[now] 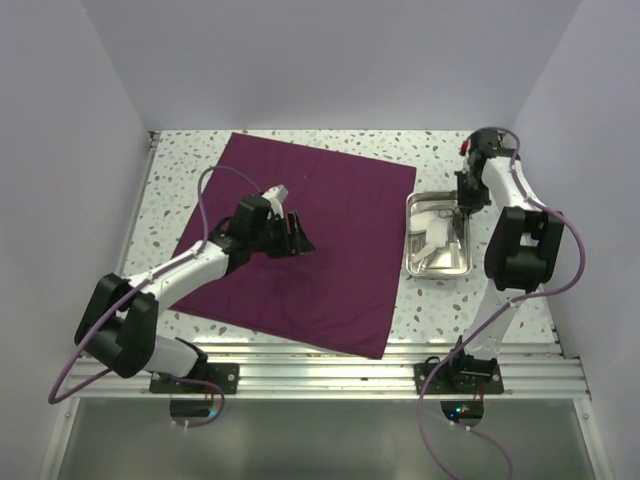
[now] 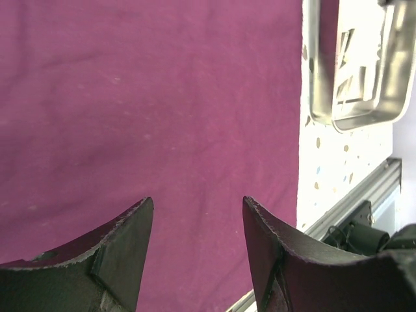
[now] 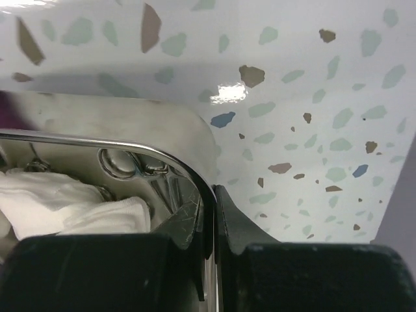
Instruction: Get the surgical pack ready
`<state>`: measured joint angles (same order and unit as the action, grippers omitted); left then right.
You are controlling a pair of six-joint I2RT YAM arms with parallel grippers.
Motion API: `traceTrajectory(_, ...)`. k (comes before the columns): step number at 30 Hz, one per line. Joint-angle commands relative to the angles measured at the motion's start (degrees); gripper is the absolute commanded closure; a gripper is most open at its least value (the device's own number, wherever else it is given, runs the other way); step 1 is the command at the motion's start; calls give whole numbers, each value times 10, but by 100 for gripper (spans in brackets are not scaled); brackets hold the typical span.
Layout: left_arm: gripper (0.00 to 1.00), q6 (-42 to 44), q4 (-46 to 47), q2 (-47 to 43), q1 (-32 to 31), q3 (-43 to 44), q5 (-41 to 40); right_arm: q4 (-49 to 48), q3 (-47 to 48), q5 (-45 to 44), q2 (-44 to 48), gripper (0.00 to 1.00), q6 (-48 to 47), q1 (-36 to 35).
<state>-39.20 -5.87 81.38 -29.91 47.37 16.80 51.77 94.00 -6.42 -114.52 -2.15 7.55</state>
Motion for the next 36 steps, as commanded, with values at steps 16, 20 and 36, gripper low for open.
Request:
traceTrajectory(16,39,-22,-61,-103,16,-19,-78,62,193,97,9,100,29,-234)
traceTrajectory(20,39,-19,-94,-124,18,-18,-108,108,302,107,-82,100,8,-278)
traceTrajectory(36,36,-3,-129,-51,31,55,-154,165,437,180,-245,100,-1,-361)
